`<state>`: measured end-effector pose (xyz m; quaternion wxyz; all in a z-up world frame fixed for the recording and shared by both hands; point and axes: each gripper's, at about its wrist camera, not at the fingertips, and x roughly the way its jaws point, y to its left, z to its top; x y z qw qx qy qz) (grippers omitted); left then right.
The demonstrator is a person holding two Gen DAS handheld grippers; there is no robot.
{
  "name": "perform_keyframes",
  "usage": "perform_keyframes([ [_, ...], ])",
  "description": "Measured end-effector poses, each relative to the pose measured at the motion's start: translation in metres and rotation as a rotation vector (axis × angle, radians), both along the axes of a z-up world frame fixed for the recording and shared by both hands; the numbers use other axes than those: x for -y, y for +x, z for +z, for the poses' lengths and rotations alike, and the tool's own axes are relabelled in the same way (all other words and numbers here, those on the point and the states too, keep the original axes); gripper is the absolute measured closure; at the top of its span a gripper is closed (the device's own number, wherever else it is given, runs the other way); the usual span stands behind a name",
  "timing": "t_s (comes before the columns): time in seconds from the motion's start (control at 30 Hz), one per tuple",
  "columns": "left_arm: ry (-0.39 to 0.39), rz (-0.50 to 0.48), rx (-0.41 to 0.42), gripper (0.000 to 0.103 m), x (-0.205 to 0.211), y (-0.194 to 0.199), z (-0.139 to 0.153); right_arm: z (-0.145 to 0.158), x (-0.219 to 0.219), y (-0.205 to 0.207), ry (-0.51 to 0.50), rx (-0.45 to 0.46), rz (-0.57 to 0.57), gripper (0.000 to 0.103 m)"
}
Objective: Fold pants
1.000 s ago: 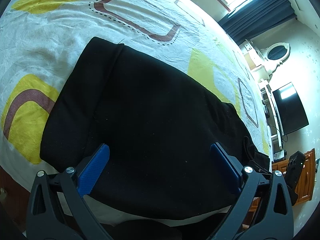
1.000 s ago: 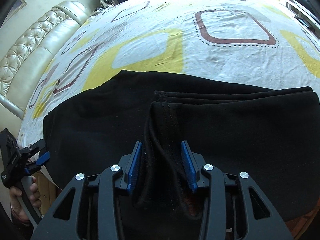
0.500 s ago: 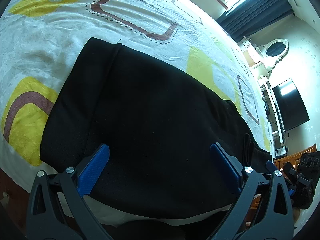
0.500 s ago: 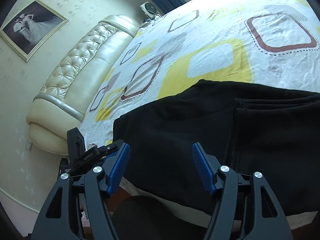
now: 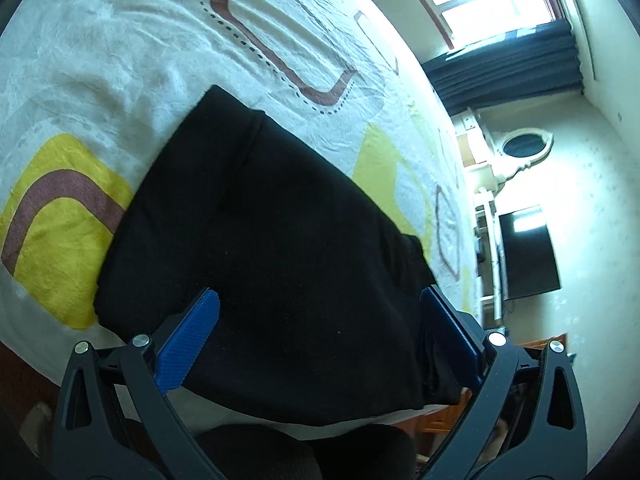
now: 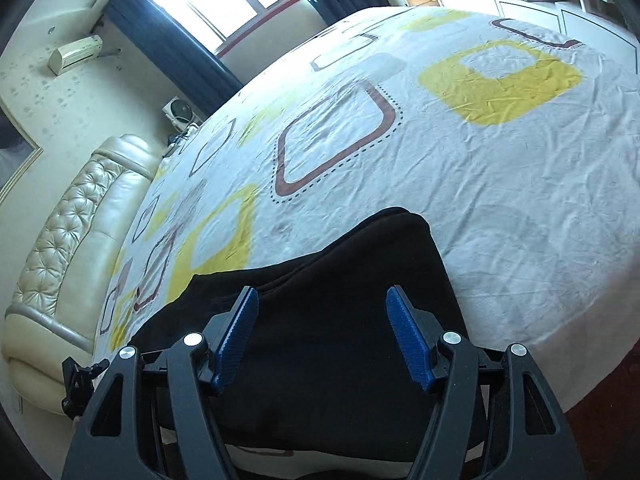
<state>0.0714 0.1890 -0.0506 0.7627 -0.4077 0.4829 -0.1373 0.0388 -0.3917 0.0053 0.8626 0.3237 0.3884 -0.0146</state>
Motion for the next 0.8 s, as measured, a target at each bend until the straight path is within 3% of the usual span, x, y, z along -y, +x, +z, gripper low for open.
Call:
perform_keyframes([
  [0.07, -0.027, 0.031, 0.017, 0.003, -0.026, -0.002, 0.0, -0.001, -0.005, 0.001, 0.018, 0.018, 0.005, 0.037],
  [0.2, 0.026, 0.079, 0.038, 0.003, -0.072, -0.01, -0.006, -0.007, -0.018, 0.006, 0.023, 0.013, 0.058, 0.037],
  [0.3, 0.006, 0.088, 0.029, 0.003, -0.087, -0.012, -0.021, -0.009, -0.03, 0.01, 0.023, 0.009, 0.093, 0.037],
  [0.47, -0.121, 0.029, 0.048, 0.003, -0.08, -0.002, -0.031, -0.015, -0.04, 0.014, 0.044, -0.01, 0.12, 0.036],
  [0.63, -0.043, -0.057, 0.047, 0.003, -0.06, 0.01, -0.034, -0.023, -0.046, 0.015, 0.074, -0.028, 0.136, 0.033],
  [0.8, -0.081, -0.131, 0.08, 0.003, -0.061, 0.01, -0.033, -0.025, -0.055, 0.016, 0.081, -0.036, 0.168, 0.033],
])
